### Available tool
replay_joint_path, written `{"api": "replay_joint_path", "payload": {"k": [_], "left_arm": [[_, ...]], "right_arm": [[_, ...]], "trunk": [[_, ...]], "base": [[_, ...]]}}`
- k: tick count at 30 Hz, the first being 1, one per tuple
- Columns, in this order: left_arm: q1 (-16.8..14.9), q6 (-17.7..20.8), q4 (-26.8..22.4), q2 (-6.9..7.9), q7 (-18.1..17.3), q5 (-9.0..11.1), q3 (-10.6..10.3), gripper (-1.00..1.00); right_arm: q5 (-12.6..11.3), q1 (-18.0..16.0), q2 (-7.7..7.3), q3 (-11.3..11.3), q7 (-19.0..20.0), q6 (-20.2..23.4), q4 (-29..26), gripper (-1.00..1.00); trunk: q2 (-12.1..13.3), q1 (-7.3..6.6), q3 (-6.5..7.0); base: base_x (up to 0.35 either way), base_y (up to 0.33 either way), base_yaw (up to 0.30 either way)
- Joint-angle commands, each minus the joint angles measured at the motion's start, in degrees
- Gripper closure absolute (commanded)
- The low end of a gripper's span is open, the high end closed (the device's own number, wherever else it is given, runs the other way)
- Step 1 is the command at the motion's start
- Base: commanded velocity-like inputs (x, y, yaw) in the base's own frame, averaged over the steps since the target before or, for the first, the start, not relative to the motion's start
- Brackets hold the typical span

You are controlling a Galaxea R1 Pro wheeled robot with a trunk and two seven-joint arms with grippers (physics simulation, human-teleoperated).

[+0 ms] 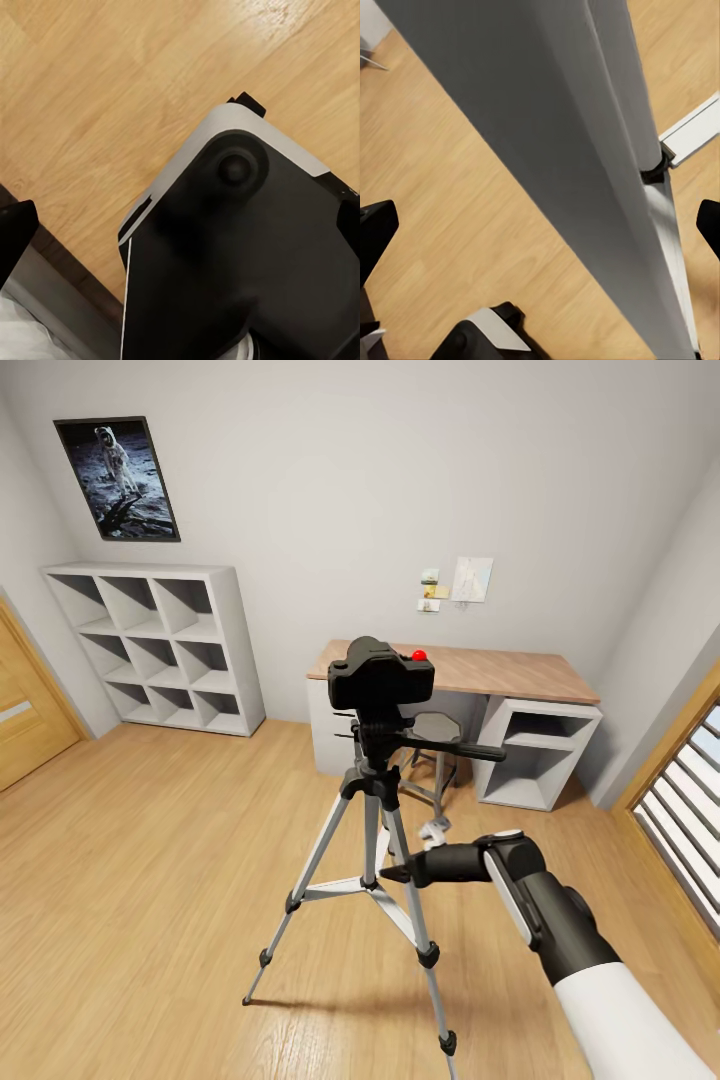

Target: Attach the digital camera to the camera tripod in the bedroom.

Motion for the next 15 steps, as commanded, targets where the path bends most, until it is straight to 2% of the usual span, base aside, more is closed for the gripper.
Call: {"api": "replay_joint_path", "payload": {"k": [1,15], "left_arm": [[0.0,-0.1,0.0,0.0,0.2,0.4,-0.5,-1.0],[0.0,-0.1,0.0,0.0,0.2,0.4,-0.5,-1.0]], "right_arm": [[0.2,-0.1,-0.12,0.0,0.2,0.3,0.0,-1.0],[0.2,-0.1,-1.25,0.0,-0.1,0.2,0.2,-1.0]], "trunk": [[-0.1,0.03,-0.11],[-0.1,0.03,-0.11]], "base": [[0.0,0.0,0.0],[0.0,0.0,0.0]]}}
